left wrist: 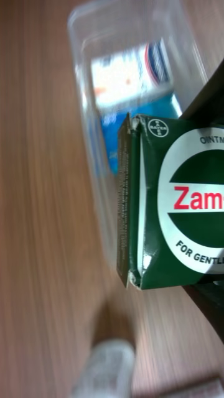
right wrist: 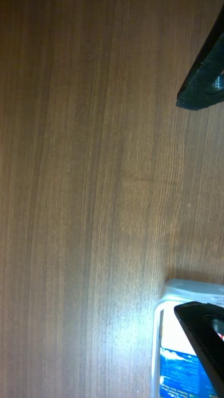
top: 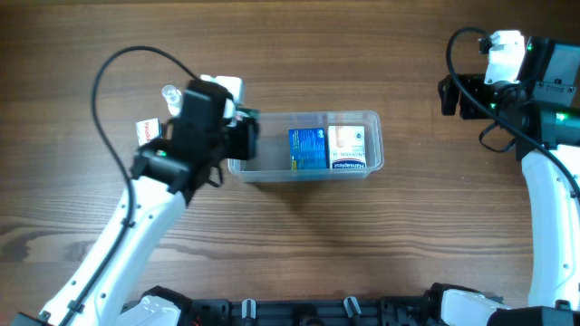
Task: Pack container
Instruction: 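Lower Zam-Buk tin with left gripper into container's left side, release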
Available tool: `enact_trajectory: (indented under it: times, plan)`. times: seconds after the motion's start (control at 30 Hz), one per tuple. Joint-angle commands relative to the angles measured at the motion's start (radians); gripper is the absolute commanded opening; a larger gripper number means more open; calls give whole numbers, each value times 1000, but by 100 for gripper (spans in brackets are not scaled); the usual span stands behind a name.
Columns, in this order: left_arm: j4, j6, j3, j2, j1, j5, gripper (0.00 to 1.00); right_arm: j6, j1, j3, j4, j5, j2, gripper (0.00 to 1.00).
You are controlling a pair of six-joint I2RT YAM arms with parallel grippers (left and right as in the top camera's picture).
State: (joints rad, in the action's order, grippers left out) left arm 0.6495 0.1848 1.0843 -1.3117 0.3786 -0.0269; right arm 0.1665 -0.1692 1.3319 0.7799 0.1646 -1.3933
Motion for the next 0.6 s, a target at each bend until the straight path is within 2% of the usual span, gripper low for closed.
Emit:
enact_trajectory:
  times: [0.0, 0.07, 0.17, 0.57]
  plan:
    - [-48, 223, 21, -22, 137, -10, 57, 10, -1, 1, -2, 17, -4, 100]
    - [-95, 243, 21, -73, 212, -13, 57, 11, -1, 1, -2, 17, -4, 100]
    - [-109, 269, 25, -152, 232, -27, 57, 10, -1, 1, -2, 17, -4, 100]
    - [-132, 166, 55, -363, 138, 22, 56, 11, -1, 1, -2, 17, -6, 100]
